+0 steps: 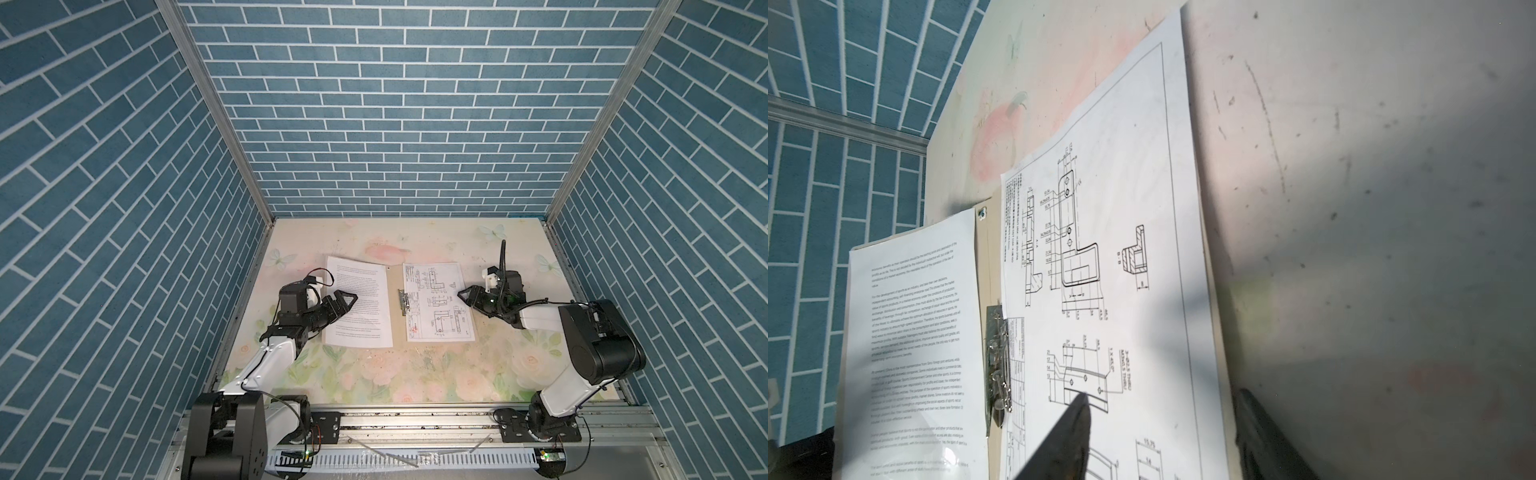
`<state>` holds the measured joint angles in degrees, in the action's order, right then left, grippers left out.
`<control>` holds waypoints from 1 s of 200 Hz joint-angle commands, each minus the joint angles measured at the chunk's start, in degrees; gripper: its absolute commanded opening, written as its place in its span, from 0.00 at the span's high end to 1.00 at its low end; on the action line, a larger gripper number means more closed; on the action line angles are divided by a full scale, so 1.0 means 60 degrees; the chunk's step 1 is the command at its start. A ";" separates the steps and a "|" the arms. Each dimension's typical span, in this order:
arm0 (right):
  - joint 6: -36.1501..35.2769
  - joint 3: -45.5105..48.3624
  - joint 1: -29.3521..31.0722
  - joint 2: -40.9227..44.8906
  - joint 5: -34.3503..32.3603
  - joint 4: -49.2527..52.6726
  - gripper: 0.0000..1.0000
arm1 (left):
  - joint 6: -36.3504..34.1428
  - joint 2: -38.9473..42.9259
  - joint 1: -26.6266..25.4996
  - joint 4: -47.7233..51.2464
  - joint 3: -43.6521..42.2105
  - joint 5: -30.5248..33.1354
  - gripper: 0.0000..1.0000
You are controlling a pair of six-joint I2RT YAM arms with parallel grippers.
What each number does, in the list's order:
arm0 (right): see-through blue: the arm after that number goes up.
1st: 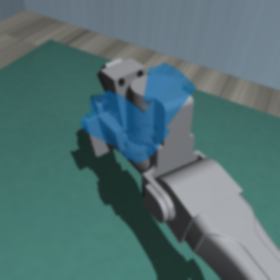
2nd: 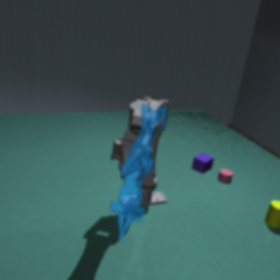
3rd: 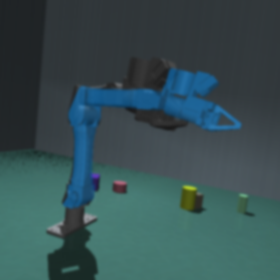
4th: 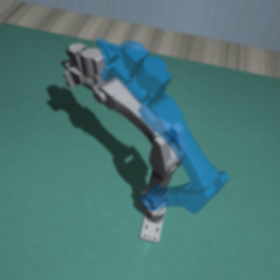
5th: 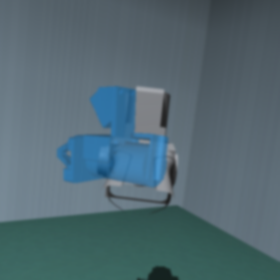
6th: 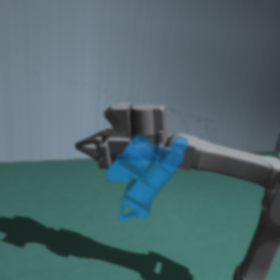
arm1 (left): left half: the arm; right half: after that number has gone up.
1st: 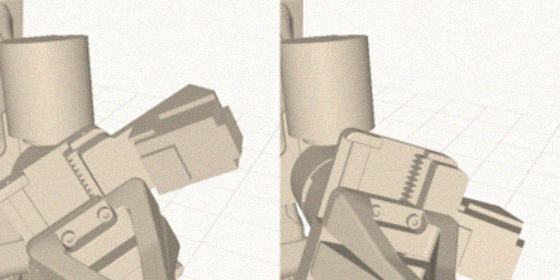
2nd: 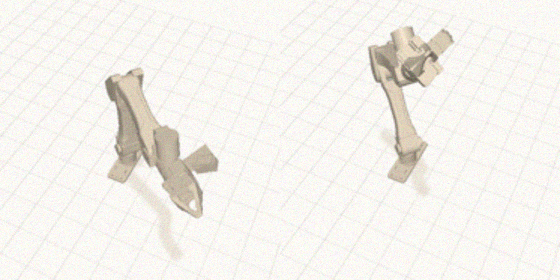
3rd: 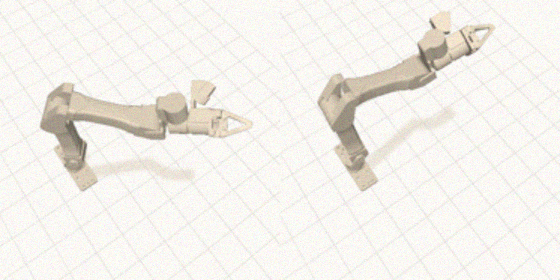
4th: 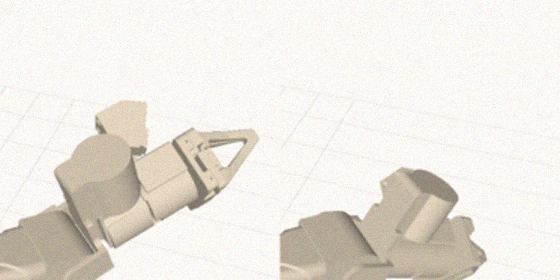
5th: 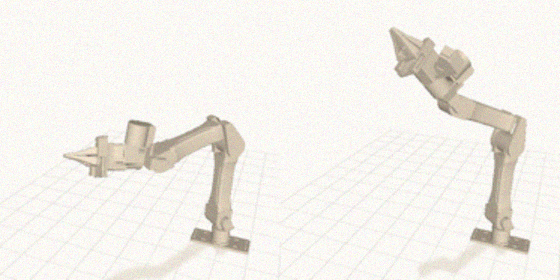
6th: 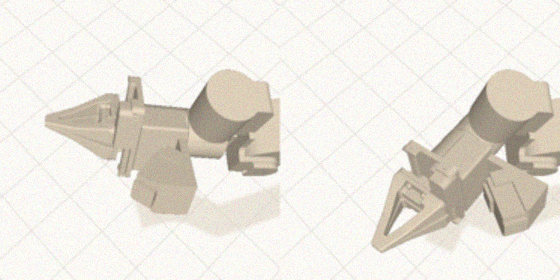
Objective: Put the files into the folder
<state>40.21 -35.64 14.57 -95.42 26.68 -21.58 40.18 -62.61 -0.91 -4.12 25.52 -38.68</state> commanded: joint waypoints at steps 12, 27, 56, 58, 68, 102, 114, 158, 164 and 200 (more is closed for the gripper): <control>0.0228 0.0206 0.0150 -0.0467 0.0302 0.1093 0.45 | -0.0252 0.0870 -0.0112 0.1101 0.0408 0.0003 0.05; 0.0257 0.0251 0.0150 -0.0487 0.0310 0.1034 0.45 | -0.0247 0.1112 -0.0153 0.1412 0.0495 0.0113 0.04; 0.0272 0.0227 0.0156 -0.0512 0.0300 0.1019 0.46 | -0.0310 0.1406 -0.0407 0.2026 0.0812 0.0452 0.03; 0.0272 0.0220 0.0159 -0.0506 0.0300 0.1019 0.46 | -0.0311 0.1417 -0.0435 0.2061 0.0837 0.0494 0.03; 0.0272 0.0202 0.0151 -0.0512 0.0300 0.1019 0.46 | -0.0323 0.1490 -0.0558 0.2251 0.0974 0.0666 0.03; 0.0272 0.0219 0.0151 -0.0549 0.0313 0.0991 0.46 | -0.0465 0.1587 -0.0887 0.2795 0.1474 0.1147 0.00; 0.0272 0.0234 0.0150 -0.0562 0.0315 0.0983 0.46 | -0.0491 0.1598 -0.0933 0.2995 0.1601 0.1255 0.00; 0.0287 0.0229 0.0150 -0.0649 0.0372 0.0880 0.46 | -0.0512 0.1718 -0.1006 0.3626 0.1855 0.1587 0.00; 0.0300 0.0229 0.0150 -0.0671 0.0370 0.0882 0.46 | -0.0489 0.1757 -0.1019 0.3669 0.1880 0.1646 0.00; 0.0385 0.0268 0.0158 -0.0739 0.0403 0.0702 0.46 | -0.0465 0.1895 -0.1172 0.3807 0.2067 0.1743 0.01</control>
<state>40.69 -35.62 14.79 -96.57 28.60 -23.22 38.11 -52.12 -6.96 17.02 35.68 -29.36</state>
